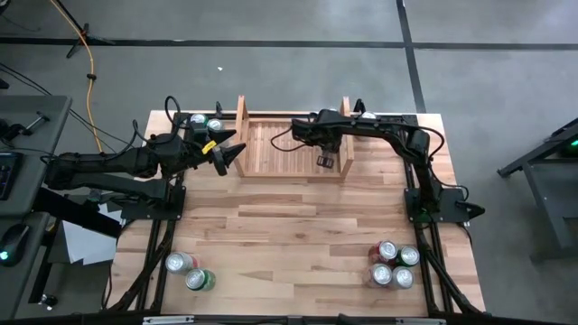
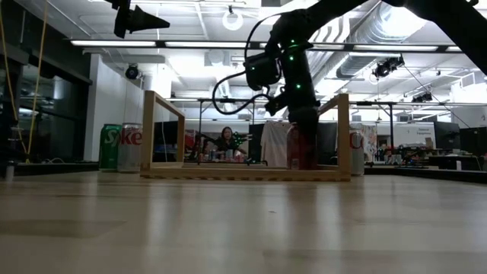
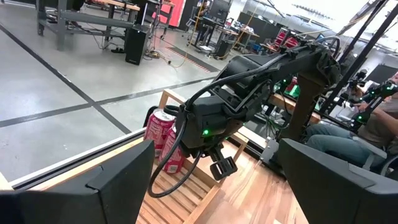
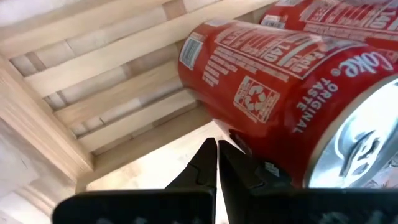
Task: Place canned beverage on shelf
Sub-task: Put the left red soda can aligned with the other red soda can on the shelf, then put the red soda can aligned with the other red soda can on the shelf
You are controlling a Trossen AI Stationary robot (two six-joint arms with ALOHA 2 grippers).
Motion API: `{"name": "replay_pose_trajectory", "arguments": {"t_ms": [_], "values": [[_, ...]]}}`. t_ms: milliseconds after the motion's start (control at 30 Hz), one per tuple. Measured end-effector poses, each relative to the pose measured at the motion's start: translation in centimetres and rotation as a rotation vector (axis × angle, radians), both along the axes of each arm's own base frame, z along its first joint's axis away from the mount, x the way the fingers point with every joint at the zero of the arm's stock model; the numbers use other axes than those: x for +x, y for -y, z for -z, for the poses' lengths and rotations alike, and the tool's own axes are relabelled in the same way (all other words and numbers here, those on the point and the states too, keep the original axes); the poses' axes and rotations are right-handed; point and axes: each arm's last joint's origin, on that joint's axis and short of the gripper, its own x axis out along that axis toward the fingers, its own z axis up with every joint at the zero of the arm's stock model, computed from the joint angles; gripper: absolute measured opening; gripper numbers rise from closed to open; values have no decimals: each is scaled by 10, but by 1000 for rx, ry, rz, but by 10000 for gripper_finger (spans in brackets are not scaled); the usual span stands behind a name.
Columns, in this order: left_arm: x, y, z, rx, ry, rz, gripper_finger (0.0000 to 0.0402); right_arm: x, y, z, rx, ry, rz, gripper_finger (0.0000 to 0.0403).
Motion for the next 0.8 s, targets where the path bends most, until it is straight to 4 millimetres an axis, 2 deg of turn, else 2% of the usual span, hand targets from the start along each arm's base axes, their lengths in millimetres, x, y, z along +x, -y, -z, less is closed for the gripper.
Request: {"name": "replay_pose_trajectory", "arguments": {"t_ms": [300,467,600,800], "values": [[0,0,0,1,0,-8,335,1,-15,0,72,-31,-27,0],[0,0,0,1,0,-8,335,1,-24,0,183,-20,-22,0],[0,0,0,1,0,-8,335,9,-36,2,324,67,-33,0],[0,0,0,2,0,-20,335,29,-42,2,289,238,-86,0]]}}
